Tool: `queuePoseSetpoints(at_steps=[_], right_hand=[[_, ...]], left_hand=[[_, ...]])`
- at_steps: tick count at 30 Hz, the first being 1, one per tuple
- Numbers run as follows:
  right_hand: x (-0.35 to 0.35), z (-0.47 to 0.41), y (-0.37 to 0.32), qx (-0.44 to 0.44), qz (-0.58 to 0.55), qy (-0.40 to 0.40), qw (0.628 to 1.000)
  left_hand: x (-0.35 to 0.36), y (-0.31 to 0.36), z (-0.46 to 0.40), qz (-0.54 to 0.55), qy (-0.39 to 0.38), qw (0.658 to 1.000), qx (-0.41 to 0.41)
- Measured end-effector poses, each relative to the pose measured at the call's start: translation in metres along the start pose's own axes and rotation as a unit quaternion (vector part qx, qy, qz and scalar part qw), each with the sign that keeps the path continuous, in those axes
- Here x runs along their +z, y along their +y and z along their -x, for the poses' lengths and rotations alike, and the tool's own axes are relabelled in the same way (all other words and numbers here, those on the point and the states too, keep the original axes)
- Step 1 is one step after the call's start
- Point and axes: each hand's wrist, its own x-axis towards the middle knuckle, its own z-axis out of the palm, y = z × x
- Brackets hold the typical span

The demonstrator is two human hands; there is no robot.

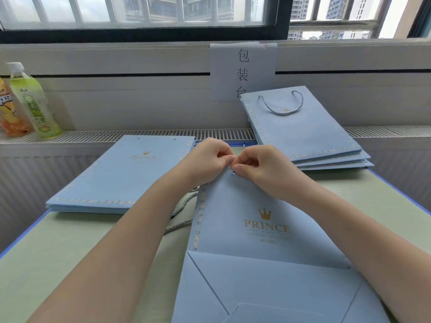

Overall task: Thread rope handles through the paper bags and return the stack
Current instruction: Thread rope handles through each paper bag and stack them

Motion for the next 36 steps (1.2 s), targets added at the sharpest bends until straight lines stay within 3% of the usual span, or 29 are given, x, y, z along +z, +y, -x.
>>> queuePoseSetpoints(at_steps=[5,10,13,15,18,27,36], right_hand=[[0.001,0.000,0.002,-0.029,0.084,0.053,0.995],[-0.005,0.002,0.000,-0.041,0.150,0.040,0.987],[-0.005,0.003,-0.005,-0.066,0.167,0.065,0.982],[-0.005,0.004,-0.007,-0.083,0.175,0.071,0.979],[-0.007,0.005,-0.006,-0.085,0.172,0.064,0.979],[-0.009,0.004,-0.002,-0.120,0.153,0.049,0.980],[-0.017,0.002,0.010,-0.049,0.087,-0.020,0.995]], left_hand=[[-0.003,0.004,0.001,0.047,0.011,0.999,-0.015],[-0.007,0.005,0.005,0.132,-0.005,0.989,-0.061],[-0.012,0.005,0.006,0.208,-0.038,0.973,-0.097],[-0.014,0.004,0.006,0.194,-0.059,0.973,-0.108],[-0.012,0.003,0.006,0.178,-0.068,0.976,-0.100],[-0.015,-0.006,0.006,0.270,-0.129,0.947,-0.113],[-0.010,-0.004,0.005,0.231,-0.093,0.965,-0.087]])
